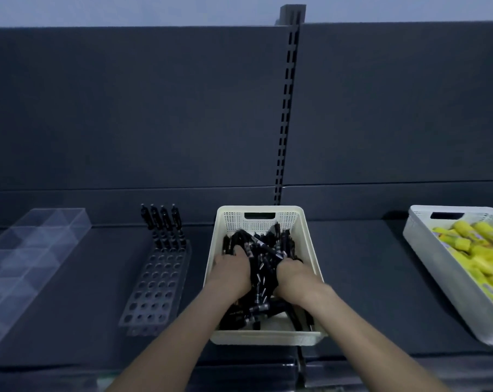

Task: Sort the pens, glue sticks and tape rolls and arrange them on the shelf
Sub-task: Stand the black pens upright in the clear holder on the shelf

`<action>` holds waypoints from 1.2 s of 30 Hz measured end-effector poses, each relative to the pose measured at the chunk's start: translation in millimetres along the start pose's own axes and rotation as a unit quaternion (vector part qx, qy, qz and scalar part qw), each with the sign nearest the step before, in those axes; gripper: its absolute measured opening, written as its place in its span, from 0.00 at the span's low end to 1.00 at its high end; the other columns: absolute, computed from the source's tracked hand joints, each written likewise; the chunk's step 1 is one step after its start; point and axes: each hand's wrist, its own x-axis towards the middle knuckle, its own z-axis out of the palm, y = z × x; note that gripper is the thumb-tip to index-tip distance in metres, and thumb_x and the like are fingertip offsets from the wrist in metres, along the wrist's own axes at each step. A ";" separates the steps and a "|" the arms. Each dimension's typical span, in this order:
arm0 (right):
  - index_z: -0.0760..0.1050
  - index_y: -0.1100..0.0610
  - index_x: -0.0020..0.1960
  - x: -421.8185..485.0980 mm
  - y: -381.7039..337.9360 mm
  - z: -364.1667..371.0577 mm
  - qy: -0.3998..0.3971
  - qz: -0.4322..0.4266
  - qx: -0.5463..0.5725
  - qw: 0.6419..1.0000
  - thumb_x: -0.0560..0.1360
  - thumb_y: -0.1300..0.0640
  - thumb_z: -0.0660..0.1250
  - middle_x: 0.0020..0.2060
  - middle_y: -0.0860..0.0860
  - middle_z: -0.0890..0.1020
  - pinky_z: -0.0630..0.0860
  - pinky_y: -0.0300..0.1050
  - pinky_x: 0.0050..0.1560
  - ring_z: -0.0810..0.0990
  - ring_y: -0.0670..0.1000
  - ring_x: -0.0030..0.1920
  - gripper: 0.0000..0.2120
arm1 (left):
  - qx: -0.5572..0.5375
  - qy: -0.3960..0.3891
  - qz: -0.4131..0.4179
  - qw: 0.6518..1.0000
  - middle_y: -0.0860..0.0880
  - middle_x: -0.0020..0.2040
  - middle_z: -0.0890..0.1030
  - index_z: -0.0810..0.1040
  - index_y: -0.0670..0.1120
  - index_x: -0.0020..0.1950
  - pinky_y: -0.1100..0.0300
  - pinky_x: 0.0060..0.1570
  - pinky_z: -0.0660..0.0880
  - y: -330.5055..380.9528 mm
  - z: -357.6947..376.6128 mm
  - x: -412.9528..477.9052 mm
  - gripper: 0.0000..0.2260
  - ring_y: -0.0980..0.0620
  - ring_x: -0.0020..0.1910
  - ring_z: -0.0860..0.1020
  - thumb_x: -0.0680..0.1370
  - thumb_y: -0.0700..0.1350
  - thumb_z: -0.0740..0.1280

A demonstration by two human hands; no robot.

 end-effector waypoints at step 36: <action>0.76 0.54 0.26 -20.4 22.9 -53.8 -0.090 -0.203 0.556 0.801 0.74 0.63 0.66 0.25 0.50 0.74 0.59 0.33 0.21 0.63 0.45 0.23 0.19 | -0.631 0.108 0.084 0.764 0.48 0.28 0.70 0.70 0.43 0.46 0.61 0.27 0.68 -7.8 -58.5 -36.7 0.03 0.53 0.24 0.67 0.80 0.42 0.61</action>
